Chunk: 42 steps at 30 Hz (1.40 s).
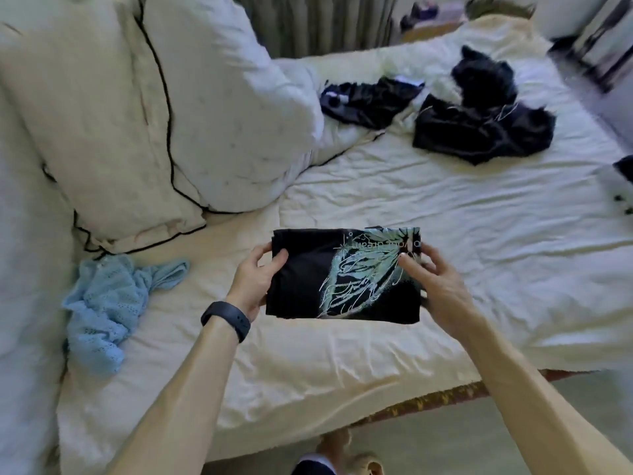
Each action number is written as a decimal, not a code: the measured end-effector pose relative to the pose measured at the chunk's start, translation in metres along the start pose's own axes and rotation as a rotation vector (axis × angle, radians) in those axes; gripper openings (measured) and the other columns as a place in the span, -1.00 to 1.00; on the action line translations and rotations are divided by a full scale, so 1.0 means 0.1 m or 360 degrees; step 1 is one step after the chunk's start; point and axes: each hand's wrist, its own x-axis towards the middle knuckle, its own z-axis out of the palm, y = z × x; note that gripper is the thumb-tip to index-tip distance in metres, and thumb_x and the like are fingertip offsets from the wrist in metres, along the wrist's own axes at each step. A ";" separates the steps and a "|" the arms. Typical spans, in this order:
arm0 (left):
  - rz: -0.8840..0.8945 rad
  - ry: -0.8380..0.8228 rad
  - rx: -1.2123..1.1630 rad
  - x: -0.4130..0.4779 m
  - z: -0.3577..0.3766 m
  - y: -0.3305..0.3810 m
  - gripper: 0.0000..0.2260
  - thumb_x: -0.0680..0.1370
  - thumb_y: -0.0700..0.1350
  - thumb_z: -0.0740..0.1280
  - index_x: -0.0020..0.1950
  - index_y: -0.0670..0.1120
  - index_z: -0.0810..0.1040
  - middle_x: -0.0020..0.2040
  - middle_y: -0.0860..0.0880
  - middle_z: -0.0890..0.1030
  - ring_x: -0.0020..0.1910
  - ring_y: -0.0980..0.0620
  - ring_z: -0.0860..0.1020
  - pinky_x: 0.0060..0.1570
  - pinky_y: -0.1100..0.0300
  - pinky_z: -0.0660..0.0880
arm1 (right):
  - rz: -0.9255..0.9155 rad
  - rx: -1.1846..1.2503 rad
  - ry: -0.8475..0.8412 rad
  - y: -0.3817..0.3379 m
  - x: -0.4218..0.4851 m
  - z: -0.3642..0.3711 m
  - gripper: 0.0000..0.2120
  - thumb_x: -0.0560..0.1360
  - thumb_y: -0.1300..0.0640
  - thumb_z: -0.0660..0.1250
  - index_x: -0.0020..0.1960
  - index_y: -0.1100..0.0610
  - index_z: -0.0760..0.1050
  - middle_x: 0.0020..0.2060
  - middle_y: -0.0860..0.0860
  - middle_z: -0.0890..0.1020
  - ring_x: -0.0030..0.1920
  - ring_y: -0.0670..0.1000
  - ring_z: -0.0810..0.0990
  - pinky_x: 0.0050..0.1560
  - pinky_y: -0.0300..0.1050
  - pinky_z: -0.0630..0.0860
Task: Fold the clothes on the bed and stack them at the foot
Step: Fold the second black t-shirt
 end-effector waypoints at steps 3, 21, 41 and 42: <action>0.0141 -0.0161 0.0033 -0.21 0.49 0.76 -0.84 0.57 0.01 0.43 0.13 0.10 0.59 -0.10 0.05 0.73 -0.21 0.12 0.69 -0.35 0.23 0.57 | -0.0143 -0.0034 0.0001 -0.55 -0.42 -0.43 -0.66 0.49 0.13 0.47 0.24 -0.02 0.54 0.07 0.21 0.66 -0.02 0.13 0.74 -0.15 0.00 0.68; 0.0954 -0.1351 0.0120 -2.26 4.44 2.90 -0.52 0.43 -0.40 0.47 0.31 -0.10 0.55 0.09 -0.25 0.69 0.09 -0.28 0.66 0.17 -0.25 0.56 | -0.1145 0.0105 0.1364 -2.34 -2.93 -3.51 -0.62 0.47 0.07 0.55 0.24 -0.12 0.56 0.05 0.05 0.70 0.02 0.09 0.72 -0.02 0.13 0.68; 0.1163 -0.1760 0.0080 -2.26 7.75 3.26 -0.68 0.54 -0.28 0.43 0.24 0.01 0.60 0.03 -0.16 0.72 0.04 -0.16 0.70 0.04 -0.02 0.65 | -0.1398 -0.0028 0.1846 -3.02 -2.95 -6.19 -0.62 0.46 0.09 0.57 0.01 -0.34 0.50 -0.17 -0.30 0.69 -0.24 -0.19 0.70 -0.36 -0.32 0.55; 0.1162 -0.1756 0.0078 -2.18 7.92 3.28 -0.68 0.54 -0.27 0.43 0.25 0.01 0.59 0.04 -0.16 0.72 0.05 -0.16 0.70 0.05 -0.03 0.65 | -0.1403 -0.0029 0.1842 -3.05 -2.86 -6.34 -0.62 0.46 0.09 0.57 0.01 -0.34 0.51 -0.17 -0.29 0.69 -0.25 -0.19 0.70 -0.36 -0.33 0.54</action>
